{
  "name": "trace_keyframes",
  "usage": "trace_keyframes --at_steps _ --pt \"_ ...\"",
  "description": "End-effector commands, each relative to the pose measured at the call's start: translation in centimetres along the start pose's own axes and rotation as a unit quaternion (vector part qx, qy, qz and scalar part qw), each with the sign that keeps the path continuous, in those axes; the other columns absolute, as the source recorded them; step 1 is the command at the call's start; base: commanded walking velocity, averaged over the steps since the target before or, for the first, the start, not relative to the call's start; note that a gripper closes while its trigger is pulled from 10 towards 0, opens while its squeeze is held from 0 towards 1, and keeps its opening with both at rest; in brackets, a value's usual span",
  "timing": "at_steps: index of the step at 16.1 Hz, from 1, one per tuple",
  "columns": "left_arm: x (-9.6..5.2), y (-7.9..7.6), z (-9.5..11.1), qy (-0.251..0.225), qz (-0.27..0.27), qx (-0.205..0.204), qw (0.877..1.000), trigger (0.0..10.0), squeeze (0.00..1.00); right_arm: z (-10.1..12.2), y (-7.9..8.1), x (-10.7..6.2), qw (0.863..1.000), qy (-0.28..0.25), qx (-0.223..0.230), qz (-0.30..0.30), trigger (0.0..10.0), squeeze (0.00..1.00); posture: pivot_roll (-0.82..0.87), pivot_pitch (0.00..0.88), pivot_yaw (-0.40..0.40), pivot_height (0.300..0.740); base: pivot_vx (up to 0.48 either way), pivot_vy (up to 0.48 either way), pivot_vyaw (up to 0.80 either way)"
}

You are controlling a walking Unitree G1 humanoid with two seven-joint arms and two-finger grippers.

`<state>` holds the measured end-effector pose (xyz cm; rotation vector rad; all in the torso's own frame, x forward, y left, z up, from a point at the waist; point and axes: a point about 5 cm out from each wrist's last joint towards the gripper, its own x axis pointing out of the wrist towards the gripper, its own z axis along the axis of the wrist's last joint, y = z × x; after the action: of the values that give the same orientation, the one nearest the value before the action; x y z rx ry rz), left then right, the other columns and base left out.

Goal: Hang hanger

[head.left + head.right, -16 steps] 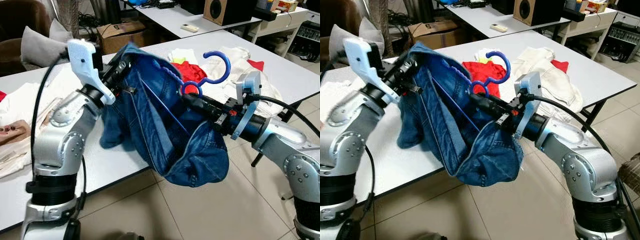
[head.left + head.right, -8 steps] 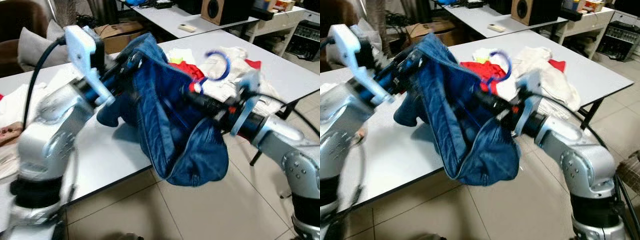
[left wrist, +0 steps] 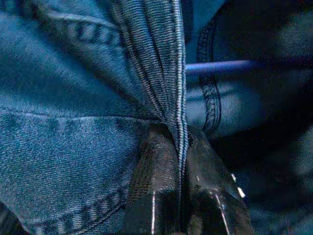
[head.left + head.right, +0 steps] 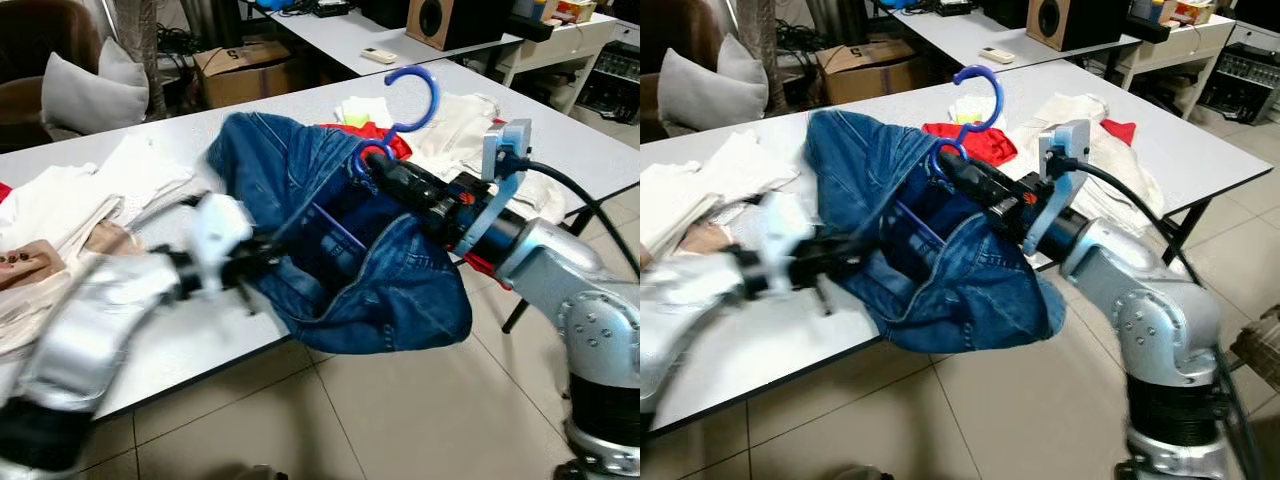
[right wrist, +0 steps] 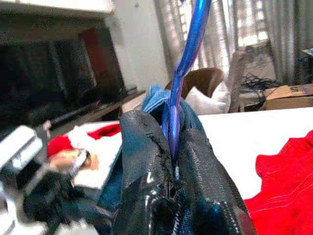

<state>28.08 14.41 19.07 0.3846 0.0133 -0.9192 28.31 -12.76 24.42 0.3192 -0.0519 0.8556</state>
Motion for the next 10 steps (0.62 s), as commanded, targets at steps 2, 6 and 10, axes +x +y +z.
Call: trace_keyframes --at_steps 2,6,10 --pt "1.2 -0.4 -1.3 0.01 0.02 -0.024 0.999 10.0 0.0 1.6 0.1 -0.1 0.999 -0.041 0.001 -0.031 10.0 0.0 -0.13 0.0 0.064 0.719 0.0 0.0 0.0" --pt "-1.2 -0.3 -1.6 -0.028 0.027 -0.13 0.991 10.0 1.0 1.0 -0.9 -0.4 0.993 -0.015 0.003 -0.115 10.0 0.0 -0.13 0.0 0.071 0.719 0.0 0.0 0.0" --pt "-3.9 0.6 -0.9 -0.057 0.084 -0.155 0.983 10.0 1.0 0.7 -1.0 -0.3 0.987 0.01 0.013 -0.161 10.0 0.0 -0.11 0.0 0.063 0.719 0.0 0.0 0.0"
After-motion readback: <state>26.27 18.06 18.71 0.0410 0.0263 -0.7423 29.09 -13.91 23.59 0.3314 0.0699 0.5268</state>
